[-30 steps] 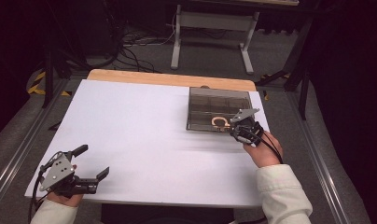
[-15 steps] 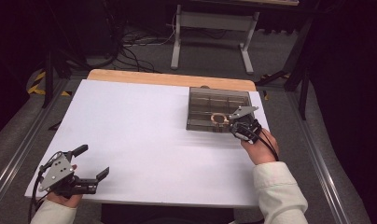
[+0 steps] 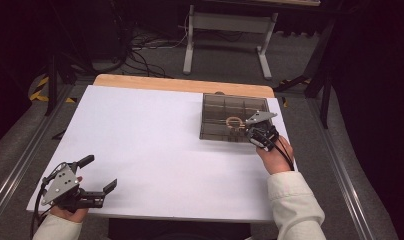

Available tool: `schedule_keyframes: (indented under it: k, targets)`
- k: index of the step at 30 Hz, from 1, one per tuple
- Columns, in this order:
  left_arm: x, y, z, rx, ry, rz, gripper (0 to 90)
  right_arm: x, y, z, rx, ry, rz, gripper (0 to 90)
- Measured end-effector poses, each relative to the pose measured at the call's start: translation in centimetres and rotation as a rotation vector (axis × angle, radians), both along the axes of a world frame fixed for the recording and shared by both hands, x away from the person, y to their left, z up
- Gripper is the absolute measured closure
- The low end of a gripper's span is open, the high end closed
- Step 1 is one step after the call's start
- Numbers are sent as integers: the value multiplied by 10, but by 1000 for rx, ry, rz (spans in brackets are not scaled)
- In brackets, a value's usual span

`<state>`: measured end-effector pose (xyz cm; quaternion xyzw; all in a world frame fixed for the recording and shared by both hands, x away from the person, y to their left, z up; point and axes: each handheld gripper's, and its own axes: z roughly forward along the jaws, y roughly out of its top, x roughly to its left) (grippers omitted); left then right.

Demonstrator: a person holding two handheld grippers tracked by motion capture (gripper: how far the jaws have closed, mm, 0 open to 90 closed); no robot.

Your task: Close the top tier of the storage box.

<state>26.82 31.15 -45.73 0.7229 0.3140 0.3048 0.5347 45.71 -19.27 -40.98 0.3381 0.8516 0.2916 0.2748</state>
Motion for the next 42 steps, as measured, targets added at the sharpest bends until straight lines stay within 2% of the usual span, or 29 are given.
schedule_keyframes:
  k: [4, 5, 7, 11, 16, 23, 42]
  targets:
    - [1, 0, 0, 6, -2, -2, 6, 2, 2, -2, 3, -22, -36, 900]
    - [1, 1, 0, 16, -7, -2, 6, 3, 2, -3, 11, -20, -43, 900]
    - [1, 0, 0, 5, -1, -2, 6, 3, 2, -3, 22, -15, -49, 900]
    - [1, 0, 0, 9, -2, -2, 6, 2, 2, -3, 18, -17, -55, 899]
    - [1, 0, 0, 8, 2, -2, 6, -2, 0, 0, 4, -8, -33, 899]
    - [1, 0, 0, 8, 2, -2, 6, -17, -5, 8, 51, -5, -16, 875]
    - [1, 0, 0, 9, -1, -3, 6, -35, -6, 19, 82, -21, 7, 846]
